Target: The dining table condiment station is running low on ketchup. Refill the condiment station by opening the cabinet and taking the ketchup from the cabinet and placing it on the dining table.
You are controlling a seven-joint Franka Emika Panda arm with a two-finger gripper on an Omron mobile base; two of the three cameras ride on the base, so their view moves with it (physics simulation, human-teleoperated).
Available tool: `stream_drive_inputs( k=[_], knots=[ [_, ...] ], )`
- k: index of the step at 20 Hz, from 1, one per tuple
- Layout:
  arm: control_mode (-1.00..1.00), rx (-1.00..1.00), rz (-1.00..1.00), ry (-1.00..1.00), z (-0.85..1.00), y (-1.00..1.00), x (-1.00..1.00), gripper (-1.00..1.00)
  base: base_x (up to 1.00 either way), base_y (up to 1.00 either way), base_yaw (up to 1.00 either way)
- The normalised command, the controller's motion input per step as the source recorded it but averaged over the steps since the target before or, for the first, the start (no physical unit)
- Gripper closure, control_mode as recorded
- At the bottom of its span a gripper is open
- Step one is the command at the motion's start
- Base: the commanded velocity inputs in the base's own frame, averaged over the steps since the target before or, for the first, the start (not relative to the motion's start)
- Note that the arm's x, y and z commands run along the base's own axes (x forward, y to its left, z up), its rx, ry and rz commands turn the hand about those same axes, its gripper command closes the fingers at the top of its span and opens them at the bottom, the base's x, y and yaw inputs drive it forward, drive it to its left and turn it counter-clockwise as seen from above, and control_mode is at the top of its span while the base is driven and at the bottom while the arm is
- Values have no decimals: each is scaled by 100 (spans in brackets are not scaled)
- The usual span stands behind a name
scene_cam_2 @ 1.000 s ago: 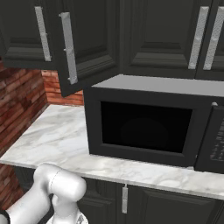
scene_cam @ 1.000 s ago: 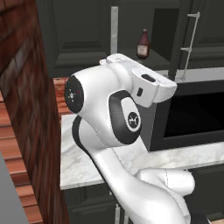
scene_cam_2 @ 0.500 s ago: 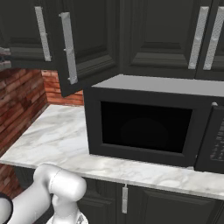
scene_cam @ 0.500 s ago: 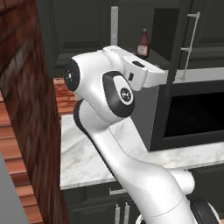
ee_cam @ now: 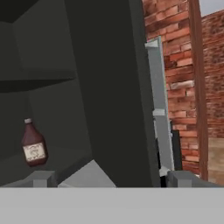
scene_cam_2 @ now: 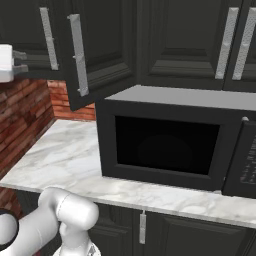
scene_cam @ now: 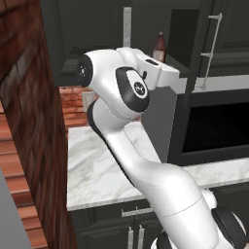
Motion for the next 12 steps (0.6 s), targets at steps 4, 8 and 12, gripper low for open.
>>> stream_drive_inputs(
  k=[4,8,12],
  knots=[
    [-100,0,-4,7,0,-21,29,-100,0,0,0],
    [-100,0,-10,6,0,-39,12,-100,0,0,0],
    [-100,0,-13,3,0,-44,5,-100,0,0,0]
  ],
)
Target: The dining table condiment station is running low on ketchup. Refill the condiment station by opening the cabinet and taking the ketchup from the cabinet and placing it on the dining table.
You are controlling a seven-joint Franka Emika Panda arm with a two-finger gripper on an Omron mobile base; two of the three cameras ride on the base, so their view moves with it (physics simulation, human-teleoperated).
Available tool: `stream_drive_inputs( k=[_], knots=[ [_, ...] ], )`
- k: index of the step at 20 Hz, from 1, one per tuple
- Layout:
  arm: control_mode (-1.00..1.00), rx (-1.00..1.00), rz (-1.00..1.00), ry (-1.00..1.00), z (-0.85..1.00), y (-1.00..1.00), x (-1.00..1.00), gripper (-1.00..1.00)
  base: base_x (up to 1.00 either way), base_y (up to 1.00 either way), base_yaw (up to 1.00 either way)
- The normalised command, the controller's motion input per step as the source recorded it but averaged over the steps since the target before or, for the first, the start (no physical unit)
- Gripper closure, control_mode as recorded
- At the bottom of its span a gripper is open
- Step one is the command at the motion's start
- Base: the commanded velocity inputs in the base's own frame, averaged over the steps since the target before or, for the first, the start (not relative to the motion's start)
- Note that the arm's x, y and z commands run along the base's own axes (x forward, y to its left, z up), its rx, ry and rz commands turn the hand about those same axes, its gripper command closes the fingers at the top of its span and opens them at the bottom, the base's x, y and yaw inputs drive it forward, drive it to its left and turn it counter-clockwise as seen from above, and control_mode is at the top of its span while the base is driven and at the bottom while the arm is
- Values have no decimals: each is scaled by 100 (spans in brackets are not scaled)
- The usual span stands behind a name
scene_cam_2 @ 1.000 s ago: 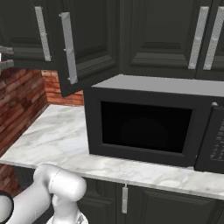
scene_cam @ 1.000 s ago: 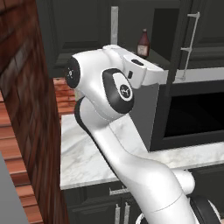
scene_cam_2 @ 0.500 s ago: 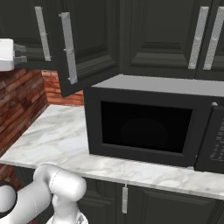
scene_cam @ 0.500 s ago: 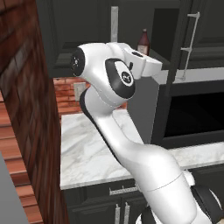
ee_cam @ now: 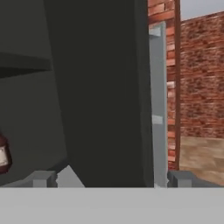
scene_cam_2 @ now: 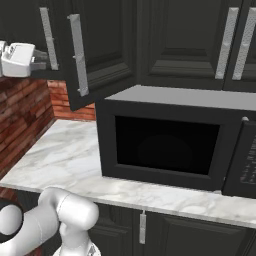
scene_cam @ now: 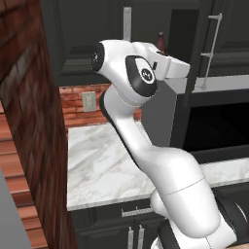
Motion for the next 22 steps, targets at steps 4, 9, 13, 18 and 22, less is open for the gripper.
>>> stream_drive_inputs(
  k=[4,9,13,18,22],
  knots=[
    [-100,0,-10,2,0,-23,31,-100,0,0,0],
    [-100,0,-5,0,0,-8,47,-100,0,0,0],
    [-100,0,-7,0,0,-28,24,-100,0,0,0],
    [-100,0,-12,0,0,-69,-1,-100,0,0,0],
    [-100,4,-19,1,2,-90,-23,-100,0,0,0]
  ],
)
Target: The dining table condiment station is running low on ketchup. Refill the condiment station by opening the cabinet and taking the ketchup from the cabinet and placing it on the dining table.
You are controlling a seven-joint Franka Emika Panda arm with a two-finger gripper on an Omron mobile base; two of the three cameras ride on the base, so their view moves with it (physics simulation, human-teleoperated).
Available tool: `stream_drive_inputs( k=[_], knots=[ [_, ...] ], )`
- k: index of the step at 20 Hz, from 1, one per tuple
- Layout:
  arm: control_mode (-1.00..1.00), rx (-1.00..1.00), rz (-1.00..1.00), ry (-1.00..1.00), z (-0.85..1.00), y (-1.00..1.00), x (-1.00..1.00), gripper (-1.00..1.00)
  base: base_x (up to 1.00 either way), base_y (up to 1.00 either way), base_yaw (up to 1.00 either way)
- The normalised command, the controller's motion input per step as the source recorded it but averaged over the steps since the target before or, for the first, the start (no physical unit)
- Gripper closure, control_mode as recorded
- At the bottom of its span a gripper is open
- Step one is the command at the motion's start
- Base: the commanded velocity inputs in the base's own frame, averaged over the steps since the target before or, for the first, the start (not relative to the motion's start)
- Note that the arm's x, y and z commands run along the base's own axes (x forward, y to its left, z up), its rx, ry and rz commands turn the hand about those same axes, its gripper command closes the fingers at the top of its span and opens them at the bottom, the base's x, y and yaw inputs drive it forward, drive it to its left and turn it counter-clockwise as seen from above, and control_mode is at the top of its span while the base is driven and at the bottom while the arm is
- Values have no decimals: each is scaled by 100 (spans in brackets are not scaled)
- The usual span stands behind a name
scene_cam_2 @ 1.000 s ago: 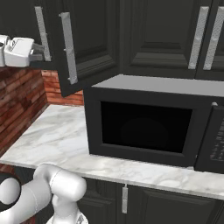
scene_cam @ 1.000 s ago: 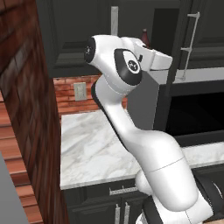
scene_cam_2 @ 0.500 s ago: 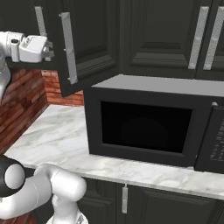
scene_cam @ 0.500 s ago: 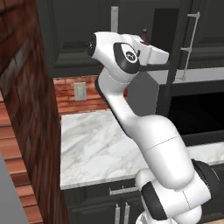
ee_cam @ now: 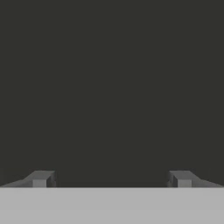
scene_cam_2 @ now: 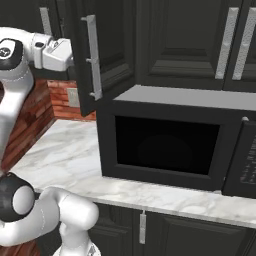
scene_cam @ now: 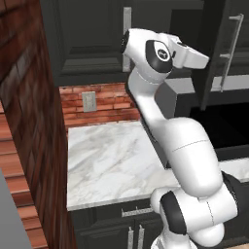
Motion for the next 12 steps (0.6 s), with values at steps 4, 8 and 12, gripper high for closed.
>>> stream_drive_inputs(
  k=[4,8,12],
  knots=[
    [-100,4,-19,0,1,-97,-24,-100,0,0,0],
    [-100,3,-18,0,0,-100,-17,-100,0,0,0],
    [-100,3,-5,-3,10,-61,-40,-100,0,0,0]
  ],
)
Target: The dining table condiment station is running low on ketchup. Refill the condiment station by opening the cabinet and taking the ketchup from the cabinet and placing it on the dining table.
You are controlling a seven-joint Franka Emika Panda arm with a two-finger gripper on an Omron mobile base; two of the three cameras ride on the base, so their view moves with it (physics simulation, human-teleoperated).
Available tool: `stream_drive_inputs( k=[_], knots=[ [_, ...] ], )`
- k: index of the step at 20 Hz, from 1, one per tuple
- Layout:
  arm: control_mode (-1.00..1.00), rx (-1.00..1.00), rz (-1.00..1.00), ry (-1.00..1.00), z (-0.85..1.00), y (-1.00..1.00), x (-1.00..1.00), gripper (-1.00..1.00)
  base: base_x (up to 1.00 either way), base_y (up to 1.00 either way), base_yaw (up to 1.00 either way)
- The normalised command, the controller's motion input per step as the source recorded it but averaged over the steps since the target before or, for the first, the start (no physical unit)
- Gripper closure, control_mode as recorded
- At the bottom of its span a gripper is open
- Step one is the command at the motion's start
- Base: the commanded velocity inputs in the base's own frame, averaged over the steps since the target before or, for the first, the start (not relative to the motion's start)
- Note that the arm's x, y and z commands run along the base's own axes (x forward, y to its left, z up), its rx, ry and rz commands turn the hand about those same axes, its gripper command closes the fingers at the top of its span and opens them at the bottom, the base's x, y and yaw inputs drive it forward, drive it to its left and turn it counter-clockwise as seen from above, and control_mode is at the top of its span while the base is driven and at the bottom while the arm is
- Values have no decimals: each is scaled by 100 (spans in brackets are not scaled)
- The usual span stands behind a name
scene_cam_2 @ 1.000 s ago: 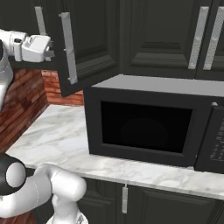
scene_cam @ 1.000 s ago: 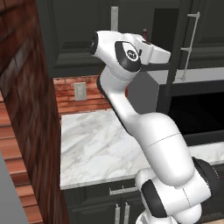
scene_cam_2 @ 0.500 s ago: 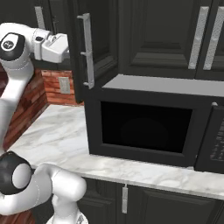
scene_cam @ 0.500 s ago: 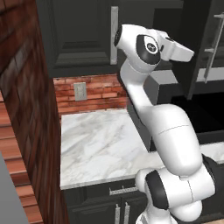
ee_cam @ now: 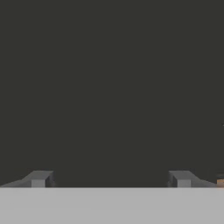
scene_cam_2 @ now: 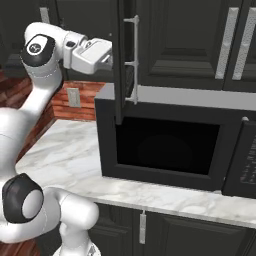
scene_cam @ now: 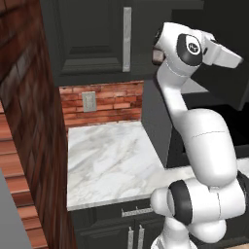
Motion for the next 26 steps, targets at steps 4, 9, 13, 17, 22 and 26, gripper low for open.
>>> stream_drive_inputs(
  k=[4,9,13,17,22,26],
  knots=[
    [-100,0,8,-15,5,33,-94,-100,0,0,0],
    [-100,0,21,-7,0,100,-92,-100,0,0,0],
    [-100,0,26,0,0,100,-54,-100,0,0,0],
    [-100,3,36,11,8,64,-1,-100,0,0,0],
    [-100,5,49,25,3,4,31,-100,0,0,0],
    [-100,7,55,29,0,-23,41,-100,0,0,0]
  ],
)
